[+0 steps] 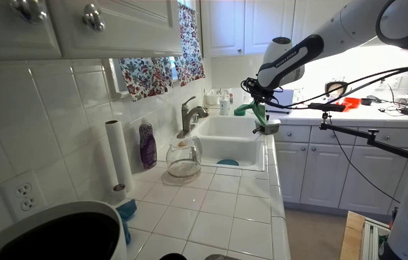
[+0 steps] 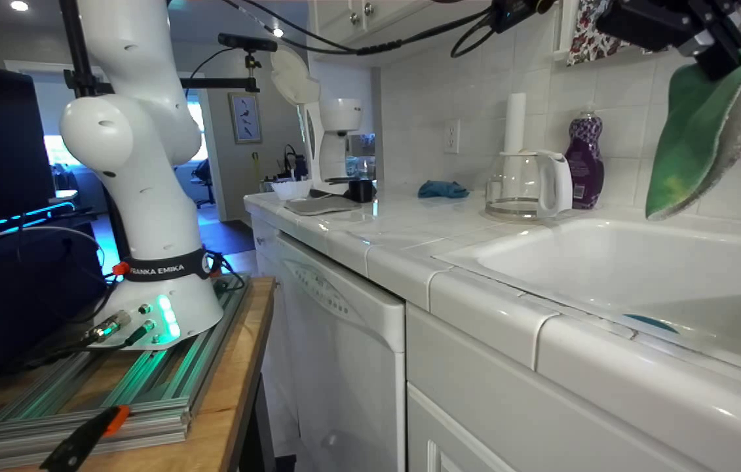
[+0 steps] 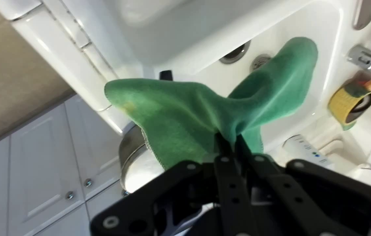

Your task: Use the green towel to wipe the coffee maker.

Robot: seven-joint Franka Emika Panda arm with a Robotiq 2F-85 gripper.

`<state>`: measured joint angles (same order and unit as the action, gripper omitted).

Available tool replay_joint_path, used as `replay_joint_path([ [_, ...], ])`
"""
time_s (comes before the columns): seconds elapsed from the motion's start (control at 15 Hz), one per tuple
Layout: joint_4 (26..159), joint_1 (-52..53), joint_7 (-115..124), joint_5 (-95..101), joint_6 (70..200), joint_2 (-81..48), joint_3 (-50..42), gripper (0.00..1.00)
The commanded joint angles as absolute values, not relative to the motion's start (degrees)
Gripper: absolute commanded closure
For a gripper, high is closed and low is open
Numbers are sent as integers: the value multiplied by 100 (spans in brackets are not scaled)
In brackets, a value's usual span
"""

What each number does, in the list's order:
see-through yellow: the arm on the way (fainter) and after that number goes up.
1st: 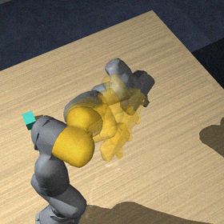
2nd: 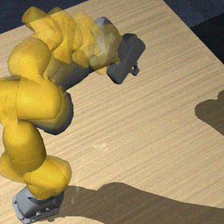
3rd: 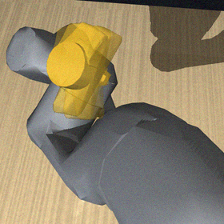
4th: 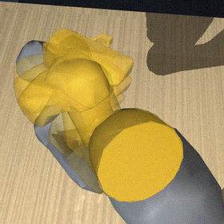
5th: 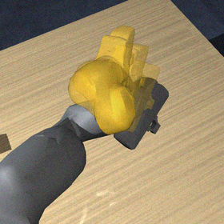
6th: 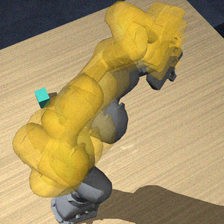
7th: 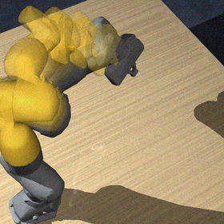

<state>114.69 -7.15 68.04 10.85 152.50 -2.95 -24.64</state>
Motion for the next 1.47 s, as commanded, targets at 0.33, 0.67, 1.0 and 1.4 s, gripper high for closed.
replay_joint_path([
  [0.33, 11979, -1159, 7187, 1523, 14361, -161, -2125, 99],
  [0.67, 12143, -1287, 7078, 1273, 14284, -330, -1997, 99],
  [1.0, 12043, -1390, 6996, 1270, 14540, -754, -2028, 99],
  [1.4, 11862, -1278, 7058, 1283, 14711, -1144, -2007, 99],
])
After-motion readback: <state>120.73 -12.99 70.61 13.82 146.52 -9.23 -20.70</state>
